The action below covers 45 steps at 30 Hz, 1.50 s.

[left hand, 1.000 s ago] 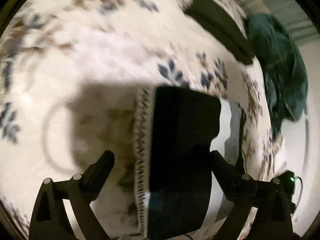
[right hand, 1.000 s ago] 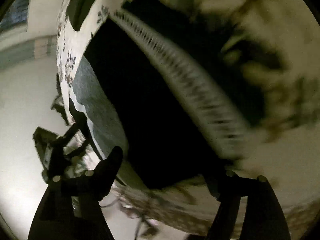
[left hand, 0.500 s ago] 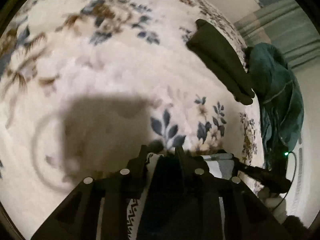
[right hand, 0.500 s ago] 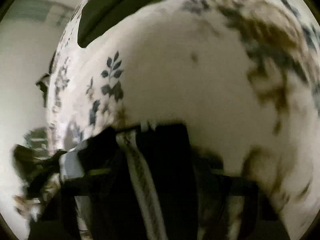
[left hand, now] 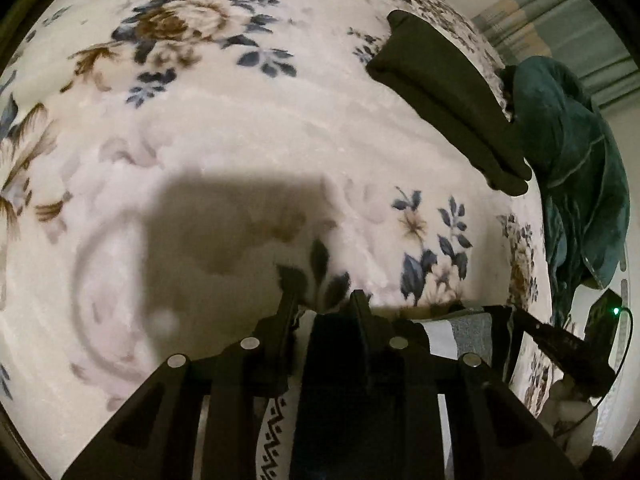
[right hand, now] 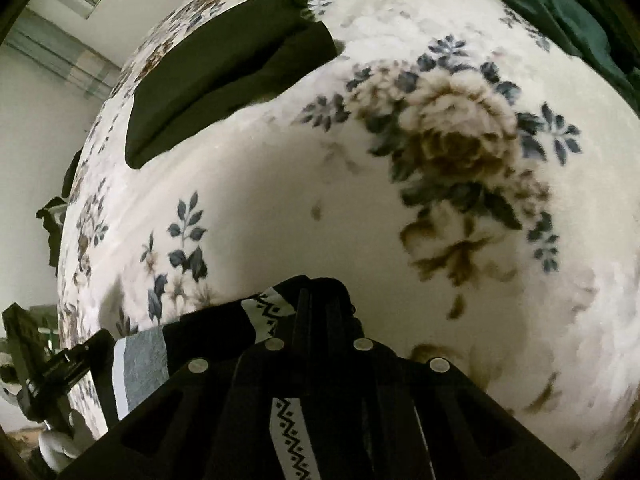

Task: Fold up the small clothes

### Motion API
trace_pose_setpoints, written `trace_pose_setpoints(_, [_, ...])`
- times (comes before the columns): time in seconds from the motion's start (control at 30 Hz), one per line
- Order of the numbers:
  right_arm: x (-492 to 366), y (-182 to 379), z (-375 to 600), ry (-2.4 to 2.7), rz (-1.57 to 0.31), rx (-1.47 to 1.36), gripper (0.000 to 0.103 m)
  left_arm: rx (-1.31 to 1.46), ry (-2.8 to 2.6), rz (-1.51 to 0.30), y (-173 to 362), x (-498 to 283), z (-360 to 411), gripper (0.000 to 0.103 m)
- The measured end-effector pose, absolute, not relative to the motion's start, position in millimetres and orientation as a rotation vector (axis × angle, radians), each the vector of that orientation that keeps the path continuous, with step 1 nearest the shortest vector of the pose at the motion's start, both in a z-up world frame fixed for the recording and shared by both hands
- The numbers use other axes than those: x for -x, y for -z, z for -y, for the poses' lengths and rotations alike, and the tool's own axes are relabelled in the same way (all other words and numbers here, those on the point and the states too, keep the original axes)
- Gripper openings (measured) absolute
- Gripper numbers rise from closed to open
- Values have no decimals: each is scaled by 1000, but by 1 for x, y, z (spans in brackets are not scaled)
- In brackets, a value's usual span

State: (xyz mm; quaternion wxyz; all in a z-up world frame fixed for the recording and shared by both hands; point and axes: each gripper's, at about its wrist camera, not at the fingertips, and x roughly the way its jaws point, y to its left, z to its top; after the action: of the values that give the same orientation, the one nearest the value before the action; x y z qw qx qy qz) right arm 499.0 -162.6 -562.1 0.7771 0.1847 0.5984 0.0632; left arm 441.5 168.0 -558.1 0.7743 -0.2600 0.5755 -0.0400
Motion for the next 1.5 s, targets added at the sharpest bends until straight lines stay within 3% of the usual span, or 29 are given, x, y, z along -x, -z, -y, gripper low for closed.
trace_pose_setpoints(0.1, [-510, 572, 152, -178, -1359, -379, 8, 600, 90, -1290, 560, -438, -177, 36])
trace_pose_setpoints(0.13, [-513, 580, 152, -209, -1423, -398, 11, 615, 91, -1297, 558, -436, -180, 44])
trace_pose_setpoints(0.17, [-512, 585, 154, -214, -1464, -409, 17, 638, 108, -1295, 553, -431, -184, 50])
trace_pose_setpoints(0.2, [-510, 585, 156, -218, -1479, -413, 32, 638, 109, -1288, 546, -423, -187, 54])
trace_pose_setpoints(0.27, [-494, 579, 161, -257, -1504, -447, 51, 584, 71, -1266, 528, -402, -190, 73])
trace_pose_setpoints(0.3, [-484, 577, 164, -264, -1516, -458, 55, 550, 48, -1255, 521, -390, -191, 77])
trace_pose_setpoints(0.37, [-452, 574, 173, -280, -1550, -501, 55, 485, -31, -1253, 510, -349, -193, 87])
trace_pose_setpoints(0.47, [-403, 582, 188, -227, -1613, -582, 56, 470, -122, -1315, 523, -290, -193, 89])
trace_pose_setpoints(0.53, [-376, 593, 193, -213, -1647, -673, 56, 480, -194, -1391, 548, -248, -192, 98])
trace_pose_setpoints(0.6, [-355, 606, 193, -190, -1679, -737, 53, 491, -249, -1464, 578, -221, -192, 98])
trace_pose_setpoints(0.63, [-347, 608, 193, -172, -1661, -752, 44, 497, -266, -1481, 589, -213, -193, 98])
trace_pose_setpoints(0.67, [-341, 605, 194, -141, -1640, -743, 9, 503, -270, -1483, 596, -209, -194, 98])
trace_pose_setpoints(0.73, [-334, 599, 196, -104, -1628, -747, 6, 500, -255, -1472, 608, -208, -195, 103])
trace_pose_setpoints(0.93, [-332, 584, 202, -92, -1617, -683, 7, 472, -276, -1540, 622, -221, -195, 103])
trace_pose_setpoints(0.97, [-333, 588, 205, -100, -1629, -729, 10, 472, -277, -1537, 621, -221, -195, 103])
trace_pose_setpoints(1.03, [-331, 600, 210, -107, -1666, -826, 31, 476, -273, -1551, 622, -222, -196, 103])
trace_pose_setpoints(1.07, [-329, 601, 215, -96, -1663, -864, 55, 480, -273, -1562, 621, -224, -196, 103])
trace_pose_setpoints(1.1, [-327, 600, 221, -89, -1640, -901, 66, 486, -278, -1571, 619, -225, -196, 103])
trace_pose_setpoints(1.23, [-308, 615, 227, -74, -1667, -1026, 69, 513, -301, -1533, 599, -231, -199, 103])
trace_pose_setpoints(1.27, [-302, 629, 221, -87, -1711, -1085, 69, 523, -309, -1505, 590, -231, -200, 103])
trace_pose_setpoints(1.3, [-299, 637, 218, -94, -1721, -1131, 55, 527, -320, -1484, 581, -231, -201, 103])
trace_pose_setpoints(1.37, [-291, 636, 217, -68, -1645, -1204, 7, 537, -333, -1442, 565, -236, -202, 103])
trace_pose_setpoints(1.5, [-278, 597, 224, -9, -1557, -1036, 6, 529, -306, -1381, 541, -259, -198, 103])
